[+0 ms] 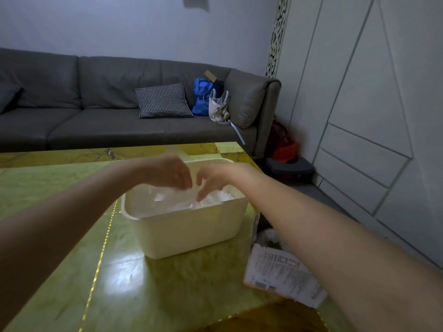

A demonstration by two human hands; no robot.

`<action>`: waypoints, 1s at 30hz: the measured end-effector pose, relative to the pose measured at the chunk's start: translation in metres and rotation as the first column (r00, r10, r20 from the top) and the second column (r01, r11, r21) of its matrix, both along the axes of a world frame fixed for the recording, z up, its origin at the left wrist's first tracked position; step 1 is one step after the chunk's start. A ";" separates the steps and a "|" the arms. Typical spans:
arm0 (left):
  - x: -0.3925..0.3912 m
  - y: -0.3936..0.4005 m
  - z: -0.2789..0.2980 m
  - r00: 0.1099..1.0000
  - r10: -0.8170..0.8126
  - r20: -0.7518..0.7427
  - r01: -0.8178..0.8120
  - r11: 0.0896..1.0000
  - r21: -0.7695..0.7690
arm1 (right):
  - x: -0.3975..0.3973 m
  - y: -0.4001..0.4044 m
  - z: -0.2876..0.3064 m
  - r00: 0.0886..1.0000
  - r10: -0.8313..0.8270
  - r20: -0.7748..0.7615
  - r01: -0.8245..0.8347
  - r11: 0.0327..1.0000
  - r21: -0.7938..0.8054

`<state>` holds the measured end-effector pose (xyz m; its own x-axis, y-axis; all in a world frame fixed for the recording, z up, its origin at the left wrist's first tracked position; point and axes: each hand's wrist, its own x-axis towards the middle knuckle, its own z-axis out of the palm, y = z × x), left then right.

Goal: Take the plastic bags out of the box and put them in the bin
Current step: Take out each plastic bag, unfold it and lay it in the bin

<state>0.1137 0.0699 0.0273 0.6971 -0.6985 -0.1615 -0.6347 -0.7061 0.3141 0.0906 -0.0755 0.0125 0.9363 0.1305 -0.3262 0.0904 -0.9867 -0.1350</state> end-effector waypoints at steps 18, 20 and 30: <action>0.005 -0.016 -0.023 0.978 -0.031 0.208 -0.126 0.707 0.696 | 0.012 -0.001 -0.014 0.958 0.031 -0.286 -0.157 0.889 -0.431; 0.005 -0.014 -0.021 0.977 -0.024 0.211 -0.118 0.765 0.633 | 0.015 0.002 -0.016 0.938 0.014 -0.346 -0.170 0.889 -0.426; 0.025 -0.008 -0.049 0.967 0.236 -0.099 -0.119 0.757 0.642 | 0.018 0.003 -0.014 0.947 -0.072 -0.313 -0.054 0.925 -0.377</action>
<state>0.1385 0.0617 -0.0218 0.7205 -0.2660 -0.6404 -0.4584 -0.8756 -0.1521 0.1082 -0.0728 -0.0011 0.7763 -0.0690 -0.6266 0.0960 -0.9695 0.2257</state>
